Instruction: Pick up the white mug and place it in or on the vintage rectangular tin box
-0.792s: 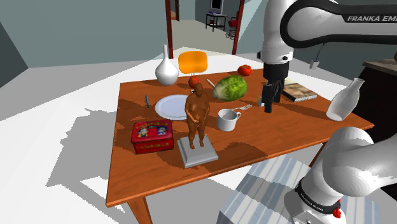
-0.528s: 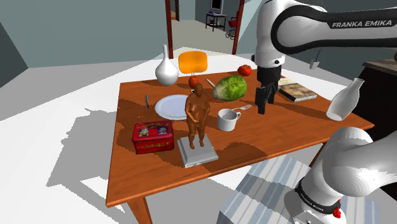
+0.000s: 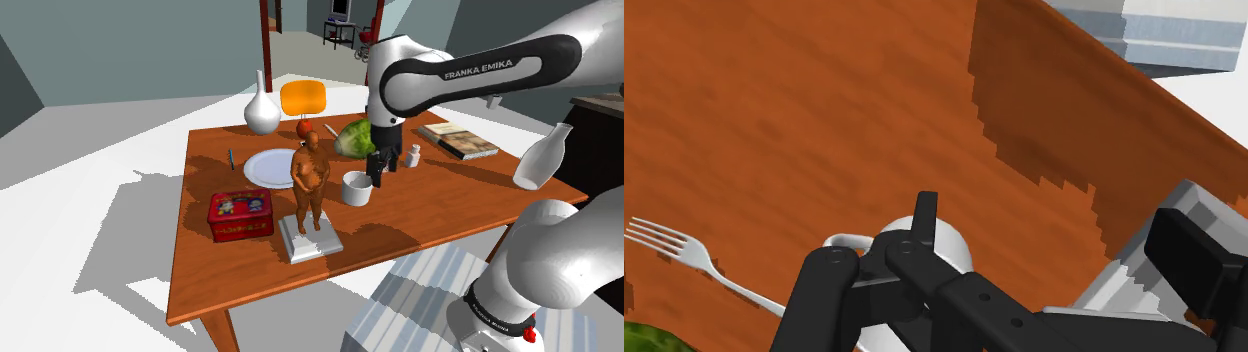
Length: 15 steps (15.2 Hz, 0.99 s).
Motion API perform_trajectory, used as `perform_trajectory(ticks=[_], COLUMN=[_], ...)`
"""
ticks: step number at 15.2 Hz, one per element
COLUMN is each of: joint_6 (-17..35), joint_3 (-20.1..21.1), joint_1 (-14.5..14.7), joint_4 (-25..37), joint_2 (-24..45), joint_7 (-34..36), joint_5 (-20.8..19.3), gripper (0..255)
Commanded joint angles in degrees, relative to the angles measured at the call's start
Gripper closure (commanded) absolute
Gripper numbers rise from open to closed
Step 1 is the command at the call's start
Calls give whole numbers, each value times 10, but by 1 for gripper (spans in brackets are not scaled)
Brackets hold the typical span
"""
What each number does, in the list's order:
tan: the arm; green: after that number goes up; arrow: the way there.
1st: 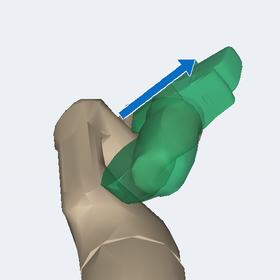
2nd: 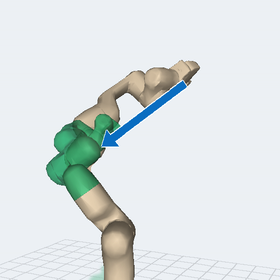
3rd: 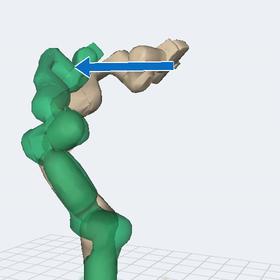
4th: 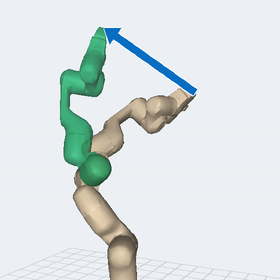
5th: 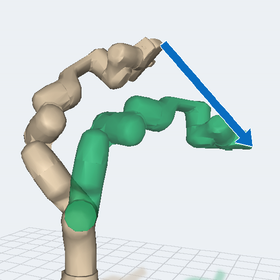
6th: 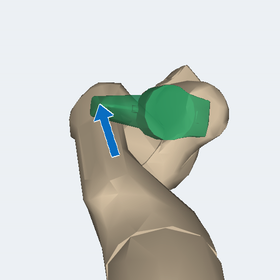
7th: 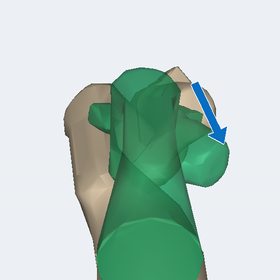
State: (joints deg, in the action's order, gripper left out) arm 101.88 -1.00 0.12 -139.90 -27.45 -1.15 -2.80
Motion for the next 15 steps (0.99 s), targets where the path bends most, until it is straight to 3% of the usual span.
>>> perform_trajectory(ticks=[1, 9, 15], joint_6=[41, 166, 214], joint_3=[1, 3, 1], joint_1=[-1, -5, -7], joint_4=[9, 75, 58], joint_2=[43, 211, 241], joint_7=[4, 20, 23], joint_5=[-4, -24, -29], gripper=[0, 0, 0])
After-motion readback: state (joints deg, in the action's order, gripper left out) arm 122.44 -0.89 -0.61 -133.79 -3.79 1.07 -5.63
